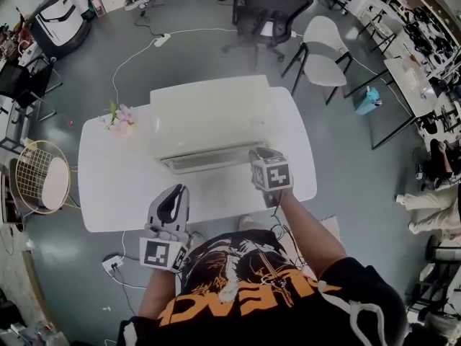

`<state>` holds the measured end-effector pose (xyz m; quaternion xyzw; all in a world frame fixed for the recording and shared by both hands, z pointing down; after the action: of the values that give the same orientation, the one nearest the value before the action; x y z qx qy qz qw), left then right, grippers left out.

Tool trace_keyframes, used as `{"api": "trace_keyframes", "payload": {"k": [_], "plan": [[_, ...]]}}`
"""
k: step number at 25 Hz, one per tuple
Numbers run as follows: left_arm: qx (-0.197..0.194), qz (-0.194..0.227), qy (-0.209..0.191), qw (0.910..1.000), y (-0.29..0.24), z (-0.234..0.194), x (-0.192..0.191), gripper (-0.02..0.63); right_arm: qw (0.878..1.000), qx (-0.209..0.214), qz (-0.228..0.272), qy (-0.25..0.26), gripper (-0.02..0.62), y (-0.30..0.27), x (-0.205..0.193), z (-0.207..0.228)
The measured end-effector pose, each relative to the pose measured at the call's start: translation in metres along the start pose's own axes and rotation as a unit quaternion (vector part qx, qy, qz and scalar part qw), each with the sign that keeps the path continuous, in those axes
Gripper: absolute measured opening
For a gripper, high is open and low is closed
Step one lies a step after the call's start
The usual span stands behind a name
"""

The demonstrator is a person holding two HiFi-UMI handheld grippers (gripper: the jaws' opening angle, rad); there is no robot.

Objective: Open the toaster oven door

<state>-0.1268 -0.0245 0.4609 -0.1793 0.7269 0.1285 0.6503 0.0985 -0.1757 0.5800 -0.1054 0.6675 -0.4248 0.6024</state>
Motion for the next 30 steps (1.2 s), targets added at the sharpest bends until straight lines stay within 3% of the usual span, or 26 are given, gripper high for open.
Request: {"api": "trace_keyframes", "payload": {"k": [4,6,8,9,11,14,17,19,21,25,30], "plan": [[0.022,-0.049,-0.005,0.9985,-0.004,-0.012,-0.018,0.049,1.0,0.005,-0.014,-0.007,0.089,0.012,-0.018,-0.003],[0.024,-0.093,-0.042,0.9945,-0.009,-0.018,-0.031,0.05,1.0,0.007,-0.023,-0.007,0.09,0.019,-0.029,-0.005],[-0.003,-0.155,-0.105,0.9823,-0.016,-0.02,-0.049,0.052,0.999,0.013,-0.037,-0.01,0.091,0.024,-0.044,-0.007],[-0.03,-0.193,-0.138,0.9708,-0.02,-0.018,-0.059,0.053,0.999,0.017,-0.046,-0.011,0.091,0.026,-0.052,-0.007],[-0.096,-0.277,-0.208,0.9331,-0.026,-0.014,-0.079,0.056,0.998,0.018,-0.061,-0.011,0.092,0.029,-0.063,-0.009],[-0.167,-0.375,-0.326,0.8514,-0.035,-0.014,-0.107,0.071,0.997,0.017,-0.073,-0.01,0.095,0.028,-0.077,-0.015],[-0.225,-0.442,-0.378,0.7816,-0.041,-0.012,-0.137,0.064,0.996,0.021,-0.088,-0.012,0.098,0.025,-0.094,-0.019],[-0.26,-0.482,-0.383,0.7439,-0.039,-0.008,-0.154,0.064,0.995,0.029,-0.098,-0.018,0.097,0.022,-0.104,-0.02],[-0.282,-0.511,-0.378,0.7189,-0.036,-0.003,-0.163,0.06,0.994,0.035,-0.103,-0.025,0.097,0.021,-0.112,-0.02],[-0.313,-0.546,-0.342,0.6981,-0.028,0.007,-0.175,0.043,0.991,0.046,-0.124,-0.023,0.097,0.027,-0.129,-0.021],[-0.345,-0.57,-0.265,0.6973,-0.019,0.013,-0.194,0.06,0.986,0.073,-0.148,0.024,0.097,0.051,-0.129,-0.023]]}}
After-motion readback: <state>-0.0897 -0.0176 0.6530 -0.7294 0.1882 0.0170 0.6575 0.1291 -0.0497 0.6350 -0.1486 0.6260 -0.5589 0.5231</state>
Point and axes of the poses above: the fingertips, and each gripper's own axes: y backward along the fingers, z to its right, x out of its top, the point moved 4 cm from there along y, backward along the fingers, and after that the axes turned 1 degree about y, right-handed, at the moved point
